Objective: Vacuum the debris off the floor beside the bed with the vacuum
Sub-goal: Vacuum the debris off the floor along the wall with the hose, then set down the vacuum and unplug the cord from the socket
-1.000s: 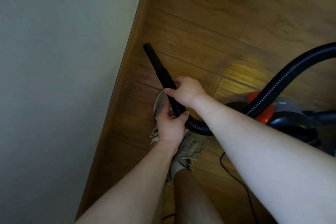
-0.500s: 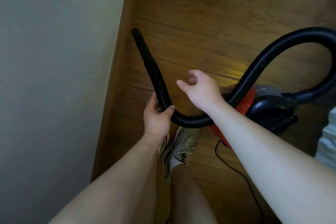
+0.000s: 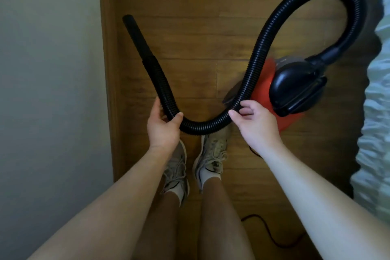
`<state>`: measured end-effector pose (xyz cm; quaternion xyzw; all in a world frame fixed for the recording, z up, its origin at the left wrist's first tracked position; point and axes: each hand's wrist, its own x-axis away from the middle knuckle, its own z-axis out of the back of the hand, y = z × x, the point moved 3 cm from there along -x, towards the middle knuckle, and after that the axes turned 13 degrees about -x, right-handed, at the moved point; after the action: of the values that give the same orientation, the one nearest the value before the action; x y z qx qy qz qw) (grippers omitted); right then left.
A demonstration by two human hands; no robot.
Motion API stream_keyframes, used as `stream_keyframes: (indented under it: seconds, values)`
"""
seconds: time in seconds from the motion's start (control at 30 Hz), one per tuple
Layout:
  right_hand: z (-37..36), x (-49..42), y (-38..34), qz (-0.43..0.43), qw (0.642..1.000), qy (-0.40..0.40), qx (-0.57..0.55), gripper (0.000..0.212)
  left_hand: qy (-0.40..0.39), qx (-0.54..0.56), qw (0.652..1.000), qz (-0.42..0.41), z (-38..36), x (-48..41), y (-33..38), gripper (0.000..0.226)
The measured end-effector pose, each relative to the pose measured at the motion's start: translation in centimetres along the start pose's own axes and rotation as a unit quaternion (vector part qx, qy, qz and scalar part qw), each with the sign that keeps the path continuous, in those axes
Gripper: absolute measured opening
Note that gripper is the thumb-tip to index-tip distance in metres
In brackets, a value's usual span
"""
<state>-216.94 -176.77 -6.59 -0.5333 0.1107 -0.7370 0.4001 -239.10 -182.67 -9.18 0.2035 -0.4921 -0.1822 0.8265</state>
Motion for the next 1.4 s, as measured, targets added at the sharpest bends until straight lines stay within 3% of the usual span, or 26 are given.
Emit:
stream_keyframes:
  seconds: [0.27,0.63,1.4]
  values:
    - [1.3,0.0,6.7,-0.084,0.993,0.087,0.014,0.052,0.001,-0.032,0.999,-0.027,0.0,-0.8,-0.9,0.074]
    - [1.5,-1.5,9.2,-0.071,0.976,0.203,0.044,0.063,-0.004,-0.027,0.999,-0.037,-0.9,-1.1,-1.9,0.074]
    - [1.8,-3.8,10.5,-0.098,0.96,0.257,0.06,0.049,0.013,-0.027,0.999,-0.013,-3.1,-0.8,-3.4,0.074]
